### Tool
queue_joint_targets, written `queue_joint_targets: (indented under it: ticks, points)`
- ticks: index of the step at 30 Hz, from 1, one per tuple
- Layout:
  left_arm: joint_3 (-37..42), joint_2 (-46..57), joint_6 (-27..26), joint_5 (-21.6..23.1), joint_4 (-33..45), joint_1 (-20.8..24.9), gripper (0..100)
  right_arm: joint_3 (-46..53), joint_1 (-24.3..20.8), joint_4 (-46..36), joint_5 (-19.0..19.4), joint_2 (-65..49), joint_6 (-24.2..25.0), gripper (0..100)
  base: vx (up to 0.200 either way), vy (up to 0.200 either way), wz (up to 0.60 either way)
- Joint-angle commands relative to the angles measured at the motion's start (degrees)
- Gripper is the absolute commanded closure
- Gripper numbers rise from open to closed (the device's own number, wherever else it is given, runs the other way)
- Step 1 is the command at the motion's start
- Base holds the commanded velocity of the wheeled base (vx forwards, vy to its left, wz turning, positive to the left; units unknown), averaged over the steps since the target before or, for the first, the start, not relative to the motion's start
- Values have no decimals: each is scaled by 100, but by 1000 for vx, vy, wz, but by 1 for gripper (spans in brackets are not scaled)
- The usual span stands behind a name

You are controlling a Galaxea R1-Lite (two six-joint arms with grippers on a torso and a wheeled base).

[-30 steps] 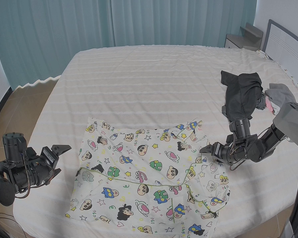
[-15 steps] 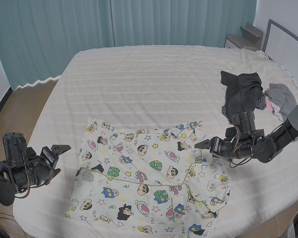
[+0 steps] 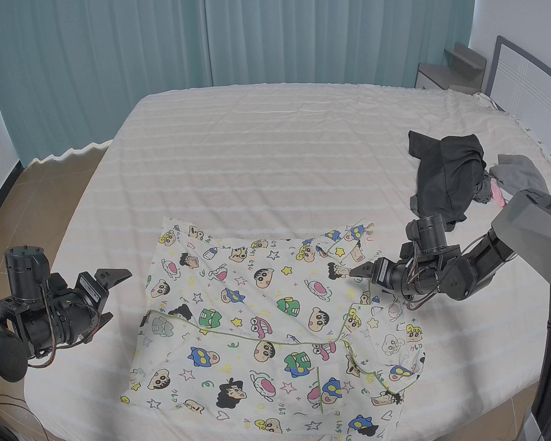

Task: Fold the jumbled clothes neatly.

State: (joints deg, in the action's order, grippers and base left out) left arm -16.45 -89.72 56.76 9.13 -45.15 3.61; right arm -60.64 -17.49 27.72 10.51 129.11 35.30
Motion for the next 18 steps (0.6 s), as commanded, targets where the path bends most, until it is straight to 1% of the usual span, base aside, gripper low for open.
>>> queue_joint_targets:
  ticks: [1, 5, 9, 11, 14, 15, 16, 17, 18]
  points:
    - [1, -10, 2, 1, -2, 0, 0, -98, 44, 76, -102, 237, 64, 0, 0, 0, 0]
    - [1, -10, 2, 1, -2, 0, 0, 69, 44, 137, -119, -70, 108, 0, 0, 0, 0]
    - [10, -10, 2, 1, -2, 0, 0, 737, 88, 146, -102, -932, 108, 0, 0, 0, 0]
    - [10, -10, 2, 1, -2, 0, 0, 1089, 194, 137, -93, -1301, 64, 0, 0, 0, 0]
    - [10, -10, 2, 1, -2, 8, 0, 1564, 405, 137, -84, -1617, -103, 0, 0, 0, 0]
    - [10, -10, 2, 1, -2, 8, 0, 1722, 536, 137, -66, -1679, -234, 0, 0, 0, 0]
    - [10, -10, 2, 1, -2, 8, 0, 1722, 536, 137, -66, -1679, -234, 0, 0, 0, 0]
    - [10, -1, 2, 1, -2, 8, 0, 1985, 765, 137, 13, -1696, -525, 0, 0, 0, 0]
    - [10, -10, 2, 1, -2, 8, 0, 2091, 870, 137, 65, -1705, -656, 0, 0, 0, 0]
